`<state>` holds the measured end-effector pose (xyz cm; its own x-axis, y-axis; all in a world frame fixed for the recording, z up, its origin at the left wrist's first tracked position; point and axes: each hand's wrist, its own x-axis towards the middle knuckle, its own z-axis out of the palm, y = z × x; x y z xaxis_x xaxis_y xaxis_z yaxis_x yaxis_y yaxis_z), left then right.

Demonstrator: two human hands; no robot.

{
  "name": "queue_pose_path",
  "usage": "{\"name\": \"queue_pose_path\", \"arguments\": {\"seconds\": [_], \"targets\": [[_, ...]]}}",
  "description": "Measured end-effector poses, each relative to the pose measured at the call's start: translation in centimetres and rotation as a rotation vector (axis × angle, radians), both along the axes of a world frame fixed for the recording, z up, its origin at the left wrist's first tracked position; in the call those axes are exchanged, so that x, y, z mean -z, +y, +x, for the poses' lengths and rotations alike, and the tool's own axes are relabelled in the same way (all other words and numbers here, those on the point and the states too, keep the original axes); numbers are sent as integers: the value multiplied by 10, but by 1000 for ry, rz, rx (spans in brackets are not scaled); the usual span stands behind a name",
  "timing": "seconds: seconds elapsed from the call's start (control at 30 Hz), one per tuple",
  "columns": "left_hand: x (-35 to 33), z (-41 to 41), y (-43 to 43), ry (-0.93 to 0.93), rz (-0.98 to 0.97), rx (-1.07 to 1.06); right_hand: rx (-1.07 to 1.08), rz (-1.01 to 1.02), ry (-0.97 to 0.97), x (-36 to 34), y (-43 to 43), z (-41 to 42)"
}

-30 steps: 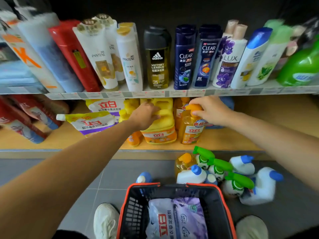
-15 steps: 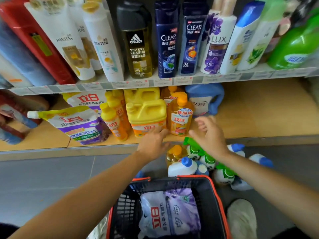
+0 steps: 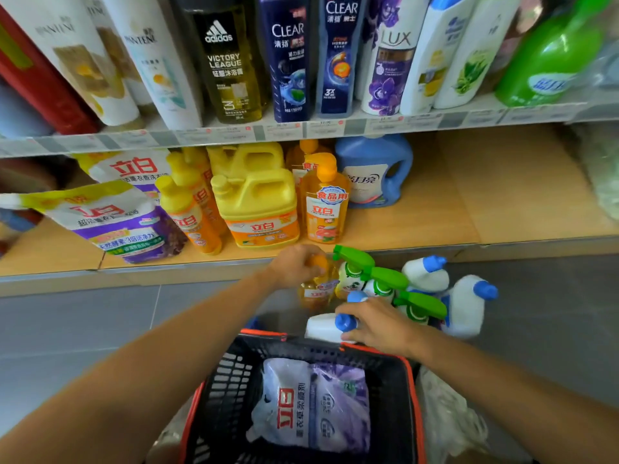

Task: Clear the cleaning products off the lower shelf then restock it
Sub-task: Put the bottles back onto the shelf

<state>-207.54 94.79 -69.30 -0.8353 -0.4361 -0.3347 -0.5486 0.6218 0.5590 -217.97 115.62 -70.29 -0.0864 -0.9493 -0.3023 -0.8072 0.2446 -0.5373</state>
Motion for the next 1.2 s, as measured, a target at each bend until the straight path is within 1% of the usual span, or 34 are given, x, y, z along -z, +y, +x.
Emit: {"name": "queue_pose_path", "arguments": {"seconds": [0.17,0.27,0.33,0.37,0.4,0.47,0.5,0.53,0.6,0.67,0.73,0.8,0.9,0.97,1.1,1.13,1.2], "targets": [[-31,5,-3,56,-45,-47,-57,72,-17,-2,18,14],[-61,4,-10,95,-73,-42,-67,168,-140,-10,18,9],[-79,5,-14,95,-81,-37,-13,186,-236,-20,10,-5],[-88,6,-15,79,-103,-29,66,127,-250,-24,3,-15],[-96,7,-14,58,-138,-21,173,20,-217,-28,-6,-26],[-109,6,-12,49,-209,0,342,-201,-51,-31,-27,-50],[-113,5,-10,69,-231,9,363,-244,38,-30,-38,-60],[-117,3,-10,97,-252,19,356,-222,109,-28,-48,-69],[-126,-1,-9,158,-296,45,326,-51,156,-17,-62,-79],[-134,-6,-10,213,-305,73,318,80,141,-2,-70,-83],[-141,-12,-13,242,-312,100,340,77,106,8,-76,-85],[-143,-20,-18,250,-365,135,346,60,102,10,-79,-90],[-141,-28,-30,278,-429,135,335,-7,103,1,-70,-102],[-137,-30,-38,318,-422,96,356,-68,40,-13,-61,-111],[-124,-35,-44,382,-391,89,340,-183,-140,-60,-46,-133],[-120,-38,-45,391,-394,81,339,-209,-159,-74,-44,-140],[-116,-43,-48,396,-401,57,347,-249,-134,-102,-40,-155]]}}
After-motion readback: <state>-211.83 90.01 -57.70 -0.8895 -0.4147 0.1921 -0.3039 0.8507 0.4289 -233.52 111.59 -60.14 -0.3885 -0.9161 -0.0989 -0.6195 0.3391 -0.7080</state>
